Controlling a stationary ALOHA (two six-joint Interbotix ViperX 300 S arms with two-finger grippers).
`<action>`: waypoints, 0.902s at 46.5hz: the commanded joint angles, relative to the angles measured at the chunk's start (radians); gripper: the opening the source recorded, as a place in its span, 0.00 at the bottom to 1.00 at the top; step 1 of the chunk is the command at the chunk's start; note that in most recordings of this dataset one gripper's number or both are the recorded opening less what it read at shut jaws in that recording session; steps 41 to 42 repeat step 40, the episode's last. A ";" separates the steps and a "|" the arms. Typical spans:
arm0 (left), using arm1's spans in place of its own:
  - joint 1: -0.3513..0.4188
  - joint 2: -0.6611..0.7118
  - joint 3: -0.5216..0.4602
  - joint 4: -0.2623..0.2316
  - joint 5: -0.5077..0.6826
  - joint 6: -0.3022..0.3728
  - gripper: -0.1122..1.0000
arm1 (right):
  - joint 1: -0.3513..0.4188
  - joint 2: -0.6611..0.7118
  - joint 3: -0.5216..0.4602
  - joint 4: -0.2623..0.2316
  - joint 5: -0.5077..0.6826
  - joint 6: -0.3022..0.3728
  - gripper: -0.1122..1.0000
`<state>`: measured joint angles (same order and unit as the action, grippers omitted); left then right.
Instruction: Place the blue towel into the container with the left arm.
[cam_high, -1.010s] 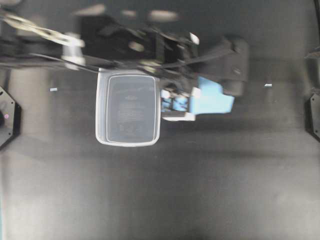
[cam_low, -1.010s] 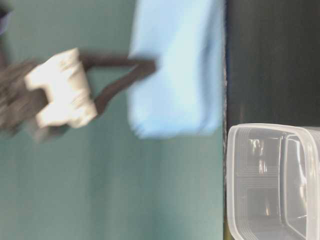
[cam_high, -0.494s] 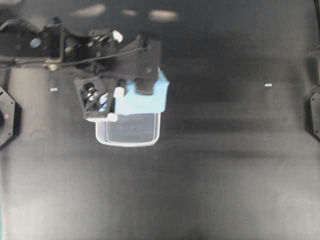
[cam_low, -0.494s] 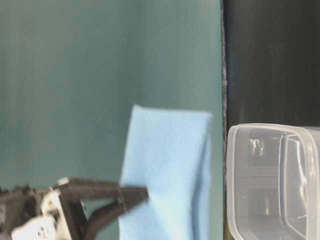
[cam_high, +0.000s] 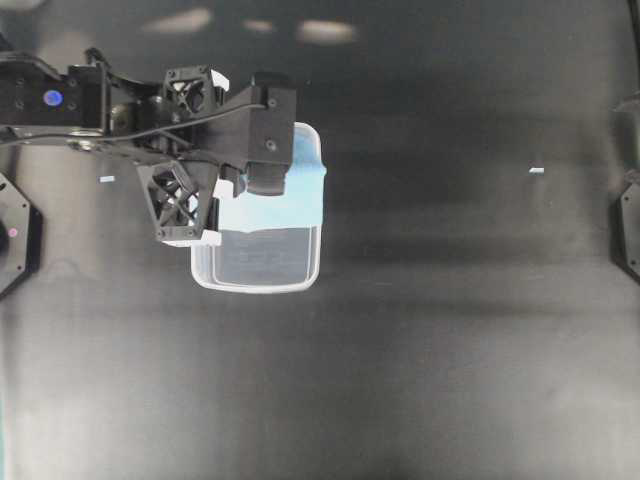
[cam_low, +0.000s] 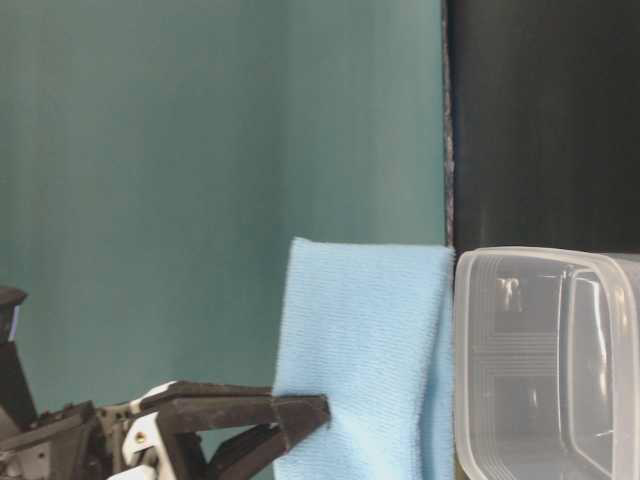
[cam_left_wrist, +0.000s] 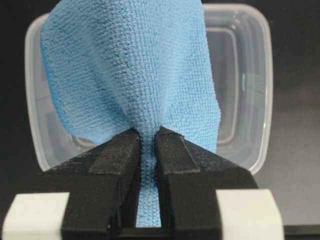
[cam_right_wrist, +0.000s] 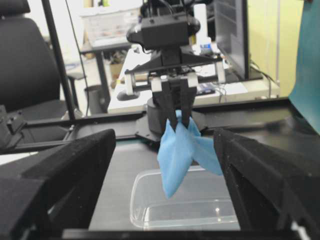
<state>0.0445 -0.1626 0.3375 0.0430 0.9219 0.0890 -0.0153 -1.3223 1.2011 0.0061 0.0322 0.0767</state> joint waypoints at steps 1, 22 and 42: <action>0.003 -0.008 -0.005 0.003 -0.009 0.008 0.15 | -0.002 0.011 -0.008 0.003 -0.005 0.002 0.79; 0.015 -0.008 0.051 0.003 -0.103 -0.006 0.50 | -0.002 0.009 -0.008 0.002 -0.006 0.005 0.79; 0.020 -0.213 0.135 0.003 -0.239 -0.011 0.89 | -0.002 0.006 -0.012 0.003 -0.003 0.011 0.79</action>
